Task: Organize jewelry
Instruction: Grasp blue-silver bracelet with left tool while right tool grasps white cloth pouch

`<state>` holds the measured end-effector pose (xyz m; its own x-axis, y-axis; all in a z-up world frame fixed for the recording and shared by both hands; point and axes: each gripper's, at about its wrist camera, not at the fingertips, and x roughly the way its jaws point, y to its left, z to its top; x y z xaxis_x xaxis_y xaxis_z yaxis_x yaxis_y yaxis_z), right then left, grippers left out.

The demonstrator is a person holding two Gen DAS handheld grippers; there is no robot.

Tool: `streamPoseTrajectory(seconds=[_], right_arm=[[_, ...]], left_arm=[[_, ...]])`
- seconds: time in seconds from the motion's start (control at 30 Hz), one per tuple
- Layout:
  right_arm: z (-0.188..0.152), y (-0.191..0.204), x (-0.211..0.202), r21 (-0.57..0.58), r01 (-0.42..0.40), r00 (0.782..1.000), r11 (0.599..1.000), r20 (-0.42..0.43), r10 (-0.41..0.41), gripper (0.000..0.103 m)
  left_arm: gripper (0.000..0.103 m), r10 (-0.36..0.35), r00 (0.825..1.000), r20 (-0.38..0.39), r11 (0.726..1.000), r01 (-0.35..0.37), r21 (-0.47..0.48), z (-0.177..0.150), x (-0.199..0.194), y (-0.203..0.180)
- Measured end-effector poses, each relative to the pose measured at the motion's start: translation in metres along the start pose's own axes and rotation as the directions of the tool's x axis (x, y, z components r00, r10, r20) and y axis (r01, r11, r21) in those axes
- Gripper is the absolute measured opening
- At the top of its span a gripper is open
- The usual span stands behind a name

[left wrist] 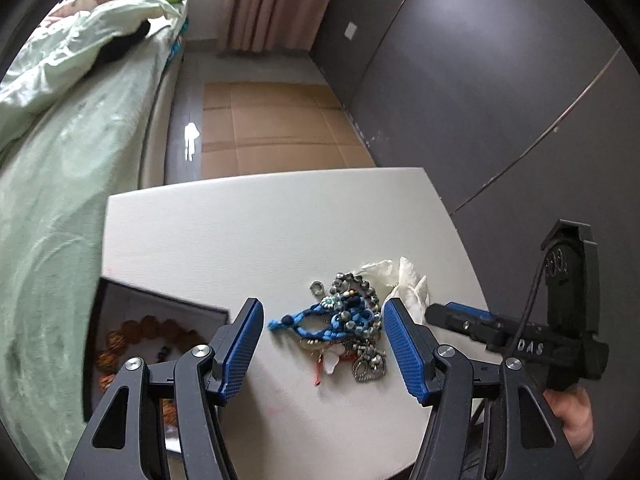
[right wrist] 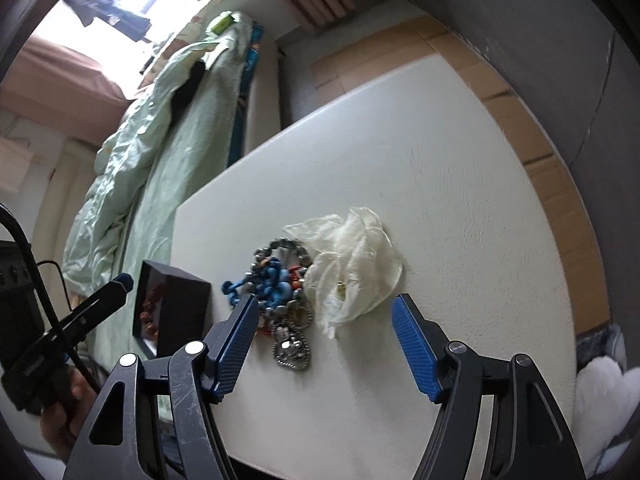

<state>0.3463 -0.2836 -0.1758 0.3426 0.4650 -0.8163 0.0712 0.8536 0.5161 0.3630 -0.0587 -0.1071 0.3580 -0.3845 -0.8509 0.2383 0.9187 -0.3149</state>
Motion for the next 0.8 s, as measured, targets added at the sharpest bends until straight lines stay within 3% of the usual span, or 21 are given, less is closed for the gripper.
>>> streamPoseTrajectory(seconds=[0.13,0.37,0.47,0.5,0.8], right_arm=[[0.002,0.003,0.010,-0.005,0.025,1.000,1.000,-0.003,-0.025,0.069],[0.007,0.004,0.028,-0.027,0.085,0.996,0.996,-0.013,-0.085,0.065],[0.010,0.002,0.033,-0.045,0.113,0.993,0.993,-0.012,-0.114,0.031],[0.011,-0.002,0.037,-0.035,0.107,0.993,0.994,-0.037,-0.108,0.007],[0.014,-0.010,0.008,0.004,0.039,0.998,0.999,0.053,-0.039,0.004]], left_arm=[[0.061,0.006,1.000,-0.029,1.000,-0.006,-0.004,0.006,0.019,-0.005],[0.049,-0.050,0.996,-0.078,0.998,0.047,-0.048,0.005,0.044,0.003],[0.049,-0.062,0.994,-0.093,0.996,0.056,-0.064,0.007,0.051,0.004],[0.048,-0.064,0.993,-0.098,0.996,0.058,-0.069,0.007,0.054,0.004],[0.030,-0.074,0.987,-0.146,0.997,0.068,-0.042,-0.001,0.073,-0.013]])
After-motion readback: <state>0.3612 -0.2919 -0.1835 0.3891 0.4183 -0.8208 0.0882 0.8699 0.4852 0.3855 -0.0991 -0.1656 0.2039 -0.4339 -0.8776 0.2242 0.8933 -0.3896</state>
